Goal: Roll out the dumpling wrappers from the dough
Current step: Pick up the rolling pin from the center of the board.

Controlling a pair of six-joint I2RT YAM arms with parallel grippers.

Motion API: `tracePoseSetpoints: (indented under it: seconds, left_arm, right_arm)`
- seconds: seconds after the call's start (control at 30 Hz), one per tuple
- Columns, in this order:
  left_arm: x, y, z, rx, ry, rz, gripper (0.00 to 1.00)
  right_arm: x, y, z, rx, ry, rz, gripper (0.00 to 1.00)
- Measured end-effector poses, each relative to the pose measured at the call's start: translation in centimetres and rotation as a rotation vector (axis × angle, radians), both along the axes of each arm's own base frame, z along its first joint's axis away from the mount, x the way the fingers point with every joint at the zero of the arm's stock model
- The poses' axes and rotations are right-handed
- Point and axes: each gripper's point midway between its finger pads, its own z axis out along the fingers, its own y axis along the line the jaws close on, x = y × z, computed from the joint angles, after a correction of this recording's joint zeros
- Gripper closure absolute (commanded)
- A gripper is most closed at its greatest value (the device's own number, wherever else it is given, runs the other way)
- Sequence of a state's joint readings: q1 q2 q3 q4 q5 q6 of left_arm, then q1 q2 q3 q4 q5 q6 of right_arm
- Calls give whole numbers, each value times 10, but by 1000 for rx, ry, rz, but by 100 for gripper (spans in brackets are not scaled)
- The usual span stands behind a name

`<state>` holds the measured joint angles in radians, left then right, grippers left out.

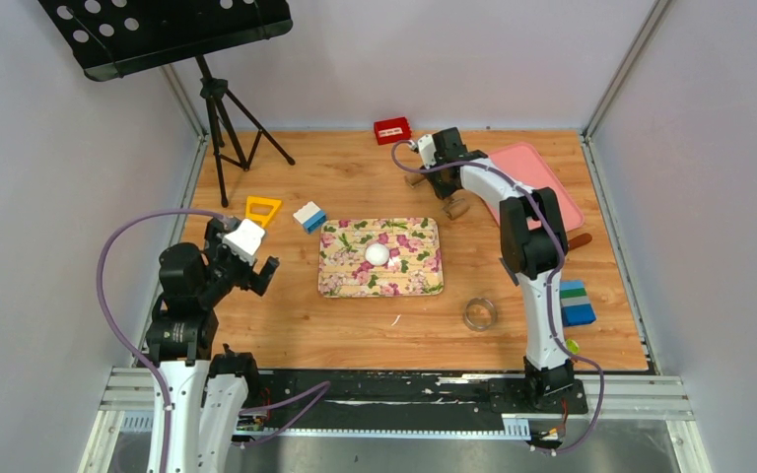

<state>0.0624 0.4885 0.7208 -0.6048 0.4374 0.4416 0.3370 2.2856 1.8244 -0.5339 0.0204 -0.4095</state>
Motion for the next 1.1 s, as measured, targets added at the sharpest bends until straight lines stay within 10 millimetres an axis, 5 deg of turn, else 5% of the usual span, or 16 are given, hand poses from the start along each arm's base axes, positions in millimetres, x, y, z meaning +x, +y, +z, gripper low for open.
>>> tracePoseSetpoints:
  seconds: [0.17,0.3,0.5,0.53,0.6,0.7,0.83,0.9,1.1]
  left_arm:
    - [9,3,6,0,36,12,0]
    - [26,1,35,-5,76,-9,0]
    - [49,-9,111,-28,9,-69,0]
    - [49,-12,125,-38,-13,-85,0]
    - [49,-22,151,-65,-51,-125,0]
    - [47,-48,187,-118,-101,-215,0]
    - [36,-100,214,-181,-108,-400,0]
    - [30,-127,219,-215,-81,-501,0]
    - [40,-162,212,-344,64,-611,0]
  right_arm:
    - [-1,-5,5,-25,-14,1,100]
    - [-18,-13,33,-33,-38,16,100]
    - [-42,-18,156,5,-277,69,100]
    - [-59,-21,195,10,-360,93,100]
    - [-75,-14,221,17,-425,130,100]
    - [-131,8,260,36,-541,267,100]
    - [-228,51,264,101,-609,586,100]
    - [-268,56,258,141,-620,727,100]
    - [-314,41,254,132,-666,915,100]
